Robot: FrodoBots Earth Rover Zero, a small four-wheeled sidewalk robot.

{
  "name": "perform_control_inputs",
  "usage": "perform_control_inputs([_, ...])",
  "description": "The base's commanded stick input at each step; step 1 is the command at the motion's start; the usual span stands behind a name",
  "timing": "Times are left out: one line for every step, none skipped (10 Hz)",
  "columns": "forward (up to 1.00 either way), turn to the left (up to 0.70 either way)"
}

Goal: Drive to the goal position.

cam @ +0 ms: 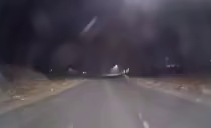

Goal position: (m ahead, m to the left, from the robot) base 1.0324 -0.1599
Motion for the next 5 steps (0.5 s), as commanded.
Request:
perform_control_inputs([1.0, 0.02])
perform_control_inputs([1.0, 0.02])
perform_control_inputs([1.0, 0.02])
perform_control_inputs([1.0, 0.02])
perform_control_inputs([1.0, 0.02])
